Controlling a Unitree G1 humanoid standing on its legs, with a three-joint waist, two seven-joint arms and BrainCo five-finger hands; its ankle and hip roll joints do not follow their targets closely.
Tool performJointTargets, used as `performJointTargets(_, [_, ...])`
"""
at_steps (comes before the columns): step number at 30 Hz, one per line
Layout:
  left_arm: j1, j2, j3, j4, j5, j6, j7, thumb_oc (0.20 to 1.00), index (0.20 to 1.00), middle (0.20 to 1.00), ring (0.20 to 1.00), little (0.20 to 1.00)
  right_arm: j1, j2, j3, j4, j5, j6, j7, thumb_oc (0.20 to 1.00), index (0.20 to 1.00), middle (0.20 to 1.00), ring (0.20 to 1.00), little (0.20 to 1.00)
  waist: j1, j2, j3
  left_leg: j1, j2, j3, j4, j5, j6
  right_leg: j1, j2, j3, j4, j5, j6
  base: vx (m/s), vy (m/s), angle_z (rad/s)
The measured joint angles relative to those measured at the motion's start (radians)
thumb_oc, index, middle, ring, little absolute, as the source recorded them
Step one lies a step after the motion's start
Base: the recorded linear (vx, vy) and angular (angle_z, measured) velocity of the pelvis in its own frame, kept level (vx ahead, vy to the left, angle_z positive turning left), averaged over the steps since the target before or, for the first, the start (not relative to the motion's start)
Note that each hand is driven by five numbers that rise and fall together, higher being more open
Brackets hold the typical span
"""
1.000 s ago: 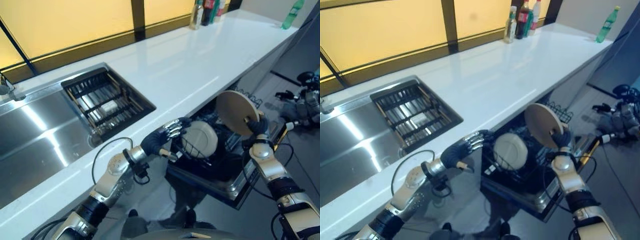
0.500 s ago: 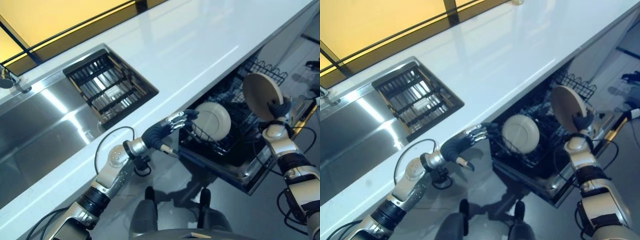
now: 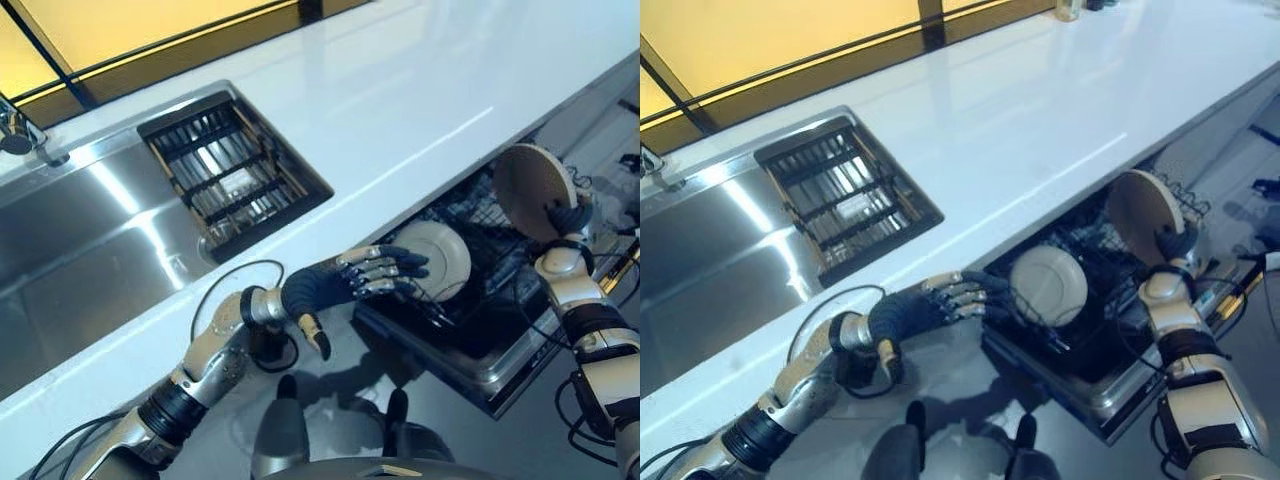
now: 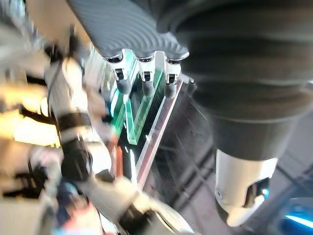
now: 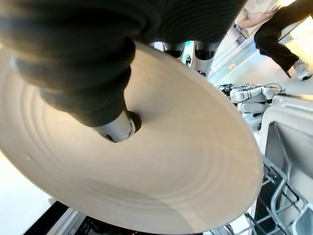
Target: Pick up plates and place into dishwasher.
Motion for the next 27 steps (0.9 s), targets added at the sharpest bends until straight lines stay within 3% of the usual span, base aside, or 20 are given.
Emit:
performJointTargets(5, [-0.008, 0.004, -0.005, -0.003, -0.012, 0.036, -0.065, 1.0, 1.0, 1.0, 1.0, 1.0, 0.0, 0.005, 0.0, 0.008, 0.0, 0.001, 0.021, 0.2, 0.2, 0.2, 0.2, 0.2, 0.001, -0.012, -0.002, 0.005, 0.0, 0.005, 0.01, -0.006, 0.0, 0.021, -0.004, 0.002, -0.018, 0.003, 0.001, 0.03, 0.018, 0.02])
performJointTargets(8, [0.01, 0.015, -0.067, -0.008, -0.087, 0.053, -0.133, 1.0, 1.0, 1.0, 1.0, 1.0, 0.0, 0.016, -0.003, 0.051, 0.0, 0.0, 0.03, 0.2, 0.2, 0.2, 0.2, 0.2, 0.001, -0.021, -0.005, 0.029, 0.0, 0.024, 0.002, -0.006, 0.002, 0.044, -0.01, 0.002, -0.031, 0.006, 0.007, 0.04, 0.049, 0.0])
performJointTargets(11, [0.166, -0.04, -0.227, 0.122, -0.156, 0.155, -0.174, 1.0, 1.0, 1.0, 1.0, 1.0, -0.001, 0.059, -0.011, 0.094, -0.003, -0.015, 0.031, 0.2, 0.2, 0.2, 0.2, 0.2, -0.008, -0.047, -0.003, 0.049, -0.002, 0.035, -0.004, -0.003, -0.001, 0.048, -0.013, 0.01, -0.035, 0.013, 0.002, 0.06, 0.05, -0.09])
performJointTargets(13, [0.269, -0.05, -0.291, 0.22, -0.162, 0.254, -0.195, 1.0, 1.0, 1.0, 1.0, 1.0, -0.001, 0.095, -0.028, 0.116, -0.004, -0.015, 0.031, 0.2, 0.2, 0.2, 0.2, 0.2, -0.022, -0.072, -0.006, 0.056, 0.002, 0.05, -0.006, -0.004, -0.003, 0.05, -0.012, 0.014, -0.037, 0.012, 0.0, 0.04, 0.061, -0.11])
performJointTargets(15, [0.313, -0.041, -0.313, 0.238, -0.162, 0.306, -0.239, 1.0, 1.0, 1.0, 1.0, 1.0, -0.001, 0.105, -0.041, 0.116, -0.006, -0.015, 0.031, 0.2, 0.2, 0.2, 0.2, 0.2, -0.027, -0.074, -0.007, 0.073, -0.003, 0.053, -0.012, -0.005, -0.002, 0.067, -0.016, 0.014, -0.044, 0.013, 0.001, 0.01, 0.106, -0.02])
performJointTargets(18, [0.32, -0.037, -0.311, 0.224, -0.161, 0.288, -0.307, 1.0, 1.0, 1.0, 1.0, 1.0, -0.001, 0.114, -0.041, 0.116, -0.038, -0.017, 0.031, 0.2, 0.2, 0.2, 0.2, 0.2, -0.033, -0.068, -0.014, 0.112, -0.012, 0.062, -0.041, -0.005, 0.006, 0.093, -0.023, 0.022, -0.05, 0.011, 0.005, 0.01, 0.1, -0.05])
performJointTargets(21, [0.323, -0.056, -0.324, 0.207, -0.16, 0.233, -0.299, 1.0, 1.0, 1.0, 1.0, 1.0, 0.0, 0.126, -0.04, 0.116, -0.056, -0.018, 0.032, 0.2, 0.2, 0.2, 0.2, 0.2, -0.042, -0.058, -0.034, 0.142, -0.018, 0.084, -0.06, -0.002, 0.012, 0.099, -0.032, 0.043, -0.051, 0.009, 0.003, 0.06, 0.061, -0.19])
performJointTargets(23, [0.336, -0.068, -0.334, 0.208, -0.151, 0.204, -0.244, 1.0, 1.0, 1.0, 1.0, 1.0, 0.0, 0.129, -0.039, 0.116, -0.071, -0.018, 0.033, 0.2, 0.2, 0.2, 0.2, 0.2, -0.058, -0.048, -0.061, 0.159, -0.025, 0.094, -0.078, 0.002, 0.016, 0.102, -0.037, 0.051, -0.052, 0.009, 0.007, 0.06, 0.019, -0.12])
performJointTargets(27, [0.359, -0.099, -0.344, 0.308, -0.05, 0.087, -0.047, 1.0, 1.0, 1.0, 1.0, 1.0, 0.016, 0.118, -0.04, 0.115, -0.093, -0.019, 0.053, 0.2, 0.2, 0.2, 0.2, 0.2, -0.063, -0.034, -0.108, 0.172, -0.023, 0.106, -0.097, 0.007, 0.015, 0.102, -0.035, 0.057, -0.054, 0.013, 0.013, 0.04, -0.027, -0.09])
